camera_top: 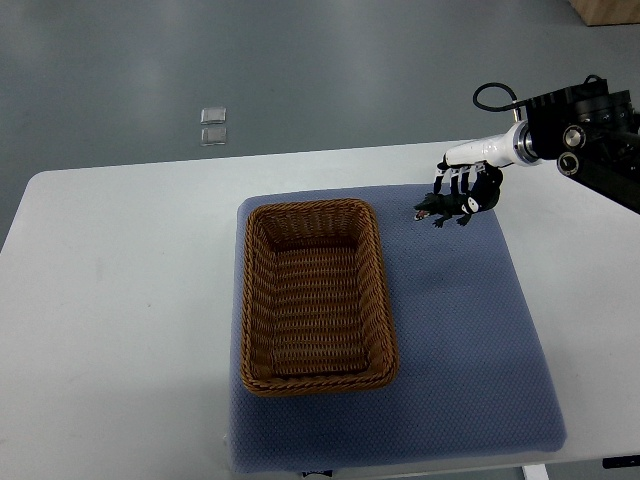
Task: Place crocodile in brown basket with right hand
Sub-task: 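Lift the crocodile off the cushion with the right hand, then carry the crocodile over the wicker basket and open the right hand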
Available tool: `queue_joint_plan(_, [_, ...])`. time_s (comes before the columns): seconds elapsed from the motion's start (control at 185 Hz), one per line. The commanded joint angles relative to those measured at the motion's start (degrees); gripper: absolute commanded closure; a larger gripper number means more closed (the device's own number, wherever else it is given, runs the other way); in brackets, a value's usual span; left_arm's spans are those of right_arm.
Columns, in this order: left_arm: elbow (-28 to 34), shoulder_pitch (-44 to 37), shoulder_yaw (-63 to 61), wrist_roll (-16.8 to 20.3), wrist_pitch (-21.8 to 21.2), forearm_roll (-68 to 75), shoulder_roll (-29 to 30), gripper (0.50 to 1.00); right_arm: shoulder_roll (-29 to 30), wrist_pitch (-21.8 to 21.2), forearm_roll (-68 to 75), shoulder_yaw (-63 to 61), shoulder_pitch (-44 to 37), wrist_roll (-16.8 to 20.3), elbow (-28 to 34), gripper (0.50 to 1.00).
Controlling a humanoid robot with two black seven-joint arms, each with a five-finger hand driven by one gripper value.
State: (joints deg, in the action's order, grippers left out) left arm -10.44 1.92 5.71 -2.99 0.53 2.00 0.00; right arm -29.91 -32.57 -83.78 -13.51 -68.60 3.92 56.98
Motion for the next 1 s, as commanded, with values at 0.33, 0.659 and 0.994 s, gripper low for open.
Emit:
queue_joint_plan(0.33, [0.0,0.0,0.0,0.0,0.0,0.0,0.0,0.500,-1.6,-0.7,2.7,-0.1,-8.0,0.0,7.5,1.000])
queue_joint_plan(0.659, [0.0,0.0,0.0,0.0,0.0,0.0,0.0,0.500,10.5,2.4,5.5,0.0,-7.8,0.0,8.8,1.000])
queue_joint_plan(0.994, [0.0,0.0,0.1,0.0,0.2,0.0,0.0,0.500,19.0,4.2,4.5,1.1,-3.1,0.0,5.9,1.000])
